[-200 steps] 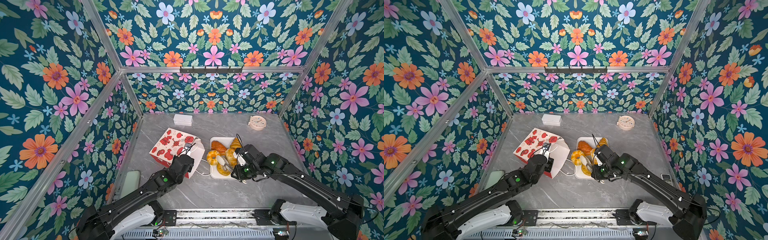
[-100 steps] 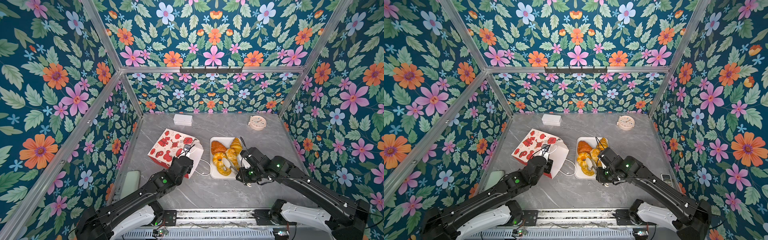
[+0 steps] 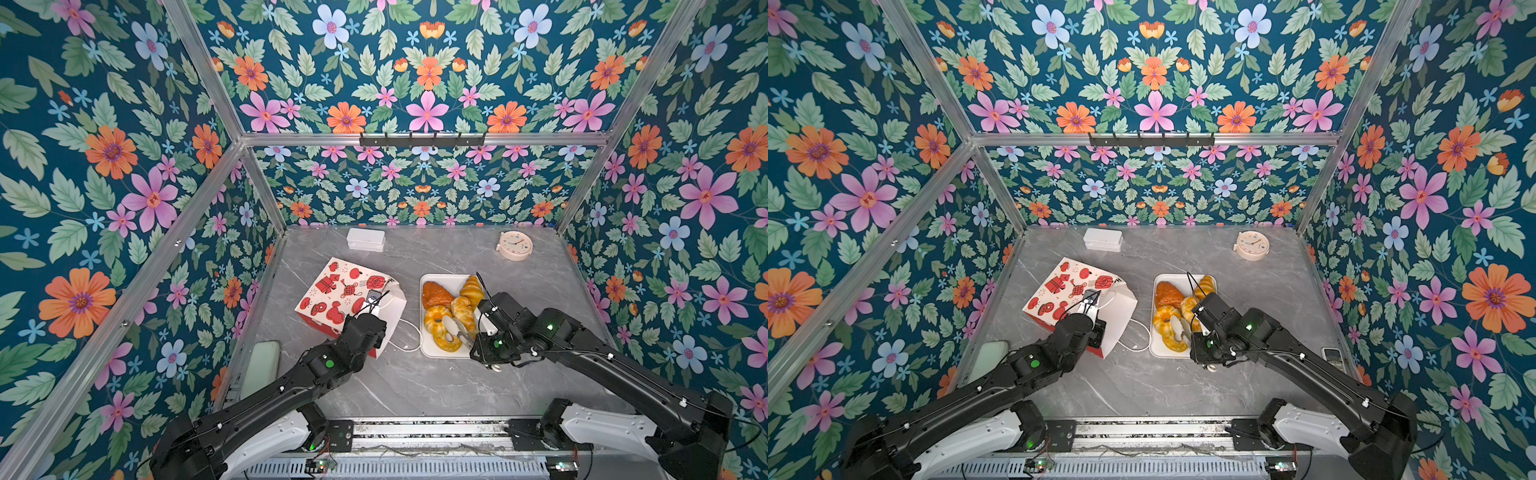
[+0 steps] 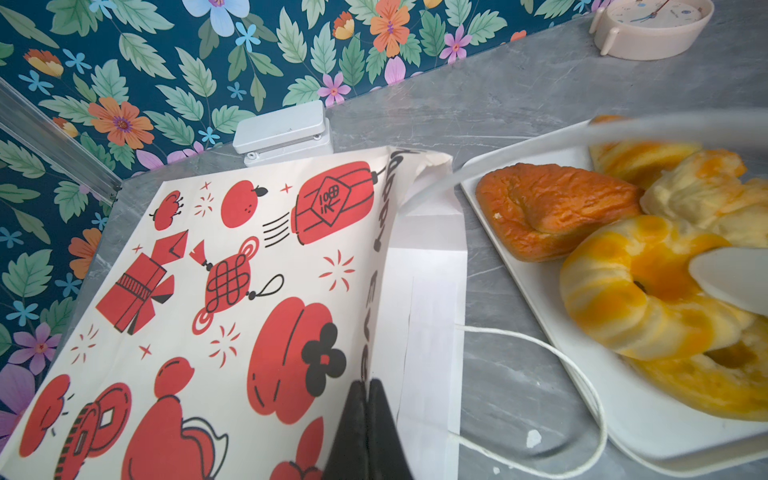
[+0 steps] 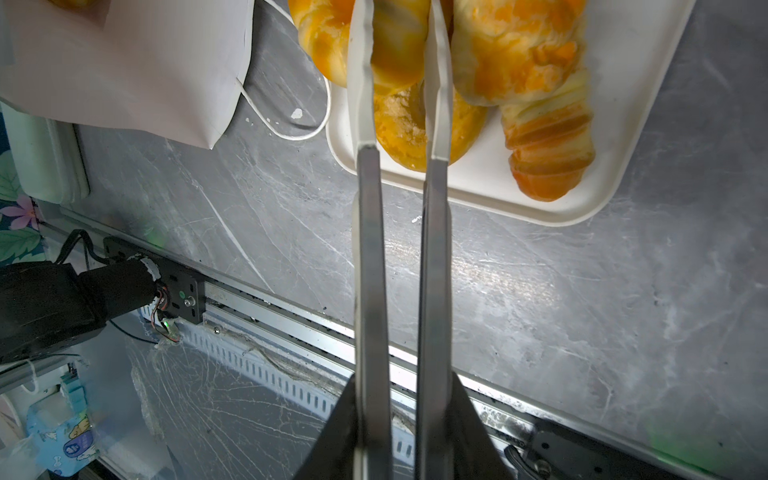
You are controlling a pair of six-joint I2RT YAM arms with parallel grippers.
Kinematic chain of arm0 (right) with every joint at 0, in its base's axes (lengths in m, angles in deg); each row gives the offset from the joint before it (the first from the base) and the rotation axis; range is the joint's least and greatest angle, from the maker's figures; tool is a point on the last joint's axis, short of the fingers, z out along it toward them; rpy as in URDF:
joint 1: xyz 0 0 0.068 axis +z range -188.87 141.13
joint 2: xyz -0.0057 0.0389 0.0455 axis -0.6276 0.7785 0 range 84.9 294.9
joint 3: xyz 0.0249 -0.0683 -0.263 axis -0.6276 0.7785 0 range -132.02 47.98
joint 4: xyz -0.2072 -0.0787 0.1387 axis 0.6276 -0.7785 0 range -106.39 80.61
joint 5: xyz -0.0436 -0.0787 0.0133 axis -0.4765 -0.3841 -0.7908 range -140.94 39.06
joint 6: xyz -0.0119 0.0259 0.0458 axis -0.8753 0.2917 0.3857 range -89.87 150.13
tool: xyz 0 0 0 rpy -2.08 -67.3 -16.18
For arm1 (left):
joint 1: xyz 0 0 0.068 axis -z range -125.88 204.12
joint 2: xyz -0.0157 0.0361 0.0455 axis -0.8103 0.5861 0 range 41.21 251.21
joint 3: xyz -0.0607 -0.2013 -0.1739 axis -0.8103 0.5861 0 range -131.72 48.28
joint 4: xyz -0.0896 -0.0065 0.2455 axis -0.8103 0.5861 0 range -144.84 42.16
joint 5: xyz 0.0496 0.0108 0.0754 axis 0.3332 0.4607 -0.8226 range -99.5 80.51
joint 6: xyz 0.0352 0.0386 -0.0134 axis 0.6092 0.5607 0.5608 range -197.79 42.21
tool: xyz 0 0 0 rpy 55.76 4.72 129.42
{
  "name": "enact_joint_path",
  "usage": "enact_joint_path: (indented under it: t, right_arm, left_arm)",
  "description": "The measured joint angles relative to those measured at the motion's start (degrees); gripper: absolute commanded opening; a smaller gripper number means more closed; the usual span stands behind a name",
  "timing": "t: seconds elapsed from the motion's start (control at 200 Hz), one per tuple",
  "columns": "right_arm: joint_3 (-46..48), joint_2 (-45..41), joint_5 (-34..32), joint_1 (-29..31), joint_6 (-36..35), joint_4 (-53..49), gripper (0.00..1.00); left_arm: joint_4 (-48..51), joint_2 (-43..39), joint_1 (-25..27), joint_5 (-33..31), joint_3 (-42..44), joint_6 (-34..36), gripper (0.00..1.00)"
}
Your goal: Take the fake bread out of the paper bag
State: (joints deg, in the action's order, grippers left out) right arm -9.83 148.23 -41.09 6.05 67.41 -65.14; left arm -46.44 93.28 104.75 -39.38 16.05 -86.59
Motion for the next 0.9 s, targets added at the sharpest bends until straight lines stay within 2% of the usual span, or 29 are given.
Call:
enact_joint_path:
  t: [0.41,0.9]
  right_arm:
    - [-1.5,0.6,-0.6,0.0,0.0,0.2,0.39]
    - [-2.6,0.7,-1.3,0.0,-0.3,0.2,0.39]
  left_arm:
    - [-0.3,0.0,0.0,0.0,0.3,0.0,0.01]
    - [-1.1,0.1,-0.1,0.3,0.4,0.0,0.01]
